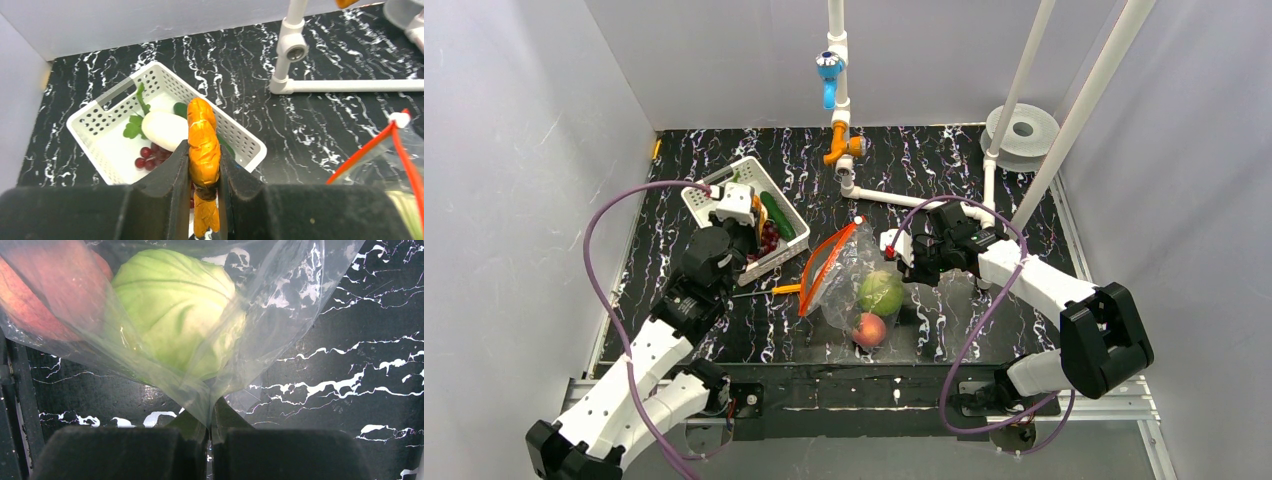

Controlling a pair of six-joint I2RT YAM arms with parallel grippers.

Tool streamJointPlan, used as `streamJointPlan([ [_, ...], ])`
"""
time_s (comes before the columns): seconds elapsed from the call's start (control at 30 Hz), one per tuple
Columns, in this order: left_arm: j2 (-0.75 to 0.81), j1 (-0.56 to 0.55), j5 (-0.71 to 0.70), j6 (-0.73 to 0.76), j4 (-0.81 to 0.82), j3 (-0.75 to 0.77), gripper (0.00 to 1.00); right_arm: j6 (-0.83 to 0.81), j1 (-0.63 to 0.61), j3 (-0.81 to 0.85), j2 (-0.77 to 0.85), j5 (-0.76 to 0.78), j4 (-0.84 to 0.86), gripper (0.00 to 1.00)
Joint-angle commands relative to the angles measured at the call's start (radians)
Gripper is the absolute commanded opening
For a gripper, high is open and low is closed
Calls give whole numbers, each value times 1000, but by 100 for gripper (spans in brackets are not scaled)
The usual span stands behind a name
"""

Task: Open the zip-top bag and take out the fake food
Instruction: Place the fake vegetable in the bin.

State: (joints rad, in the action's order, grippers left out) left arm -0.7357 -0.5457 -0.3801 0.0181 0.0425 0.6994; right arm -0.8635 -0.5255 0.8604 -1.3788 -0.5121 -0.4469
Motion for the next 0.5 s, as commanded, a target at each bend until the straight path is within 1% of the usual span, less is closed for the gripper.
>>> streamJointPlan([
  [0.0, -41, 18, -72, 90, 3, 59, 0, -4, 4, 19, 30, -25, 4, 5],
  [0.23, -156, 63, -110, 164, 13, 89, 0, -4, 4, 20, 30, -27, 4, 5],
  [0.47, -282, 120, -194, 161, 14, 120, 0, -3, 4, 18, 30, -28, 5, 5],
])
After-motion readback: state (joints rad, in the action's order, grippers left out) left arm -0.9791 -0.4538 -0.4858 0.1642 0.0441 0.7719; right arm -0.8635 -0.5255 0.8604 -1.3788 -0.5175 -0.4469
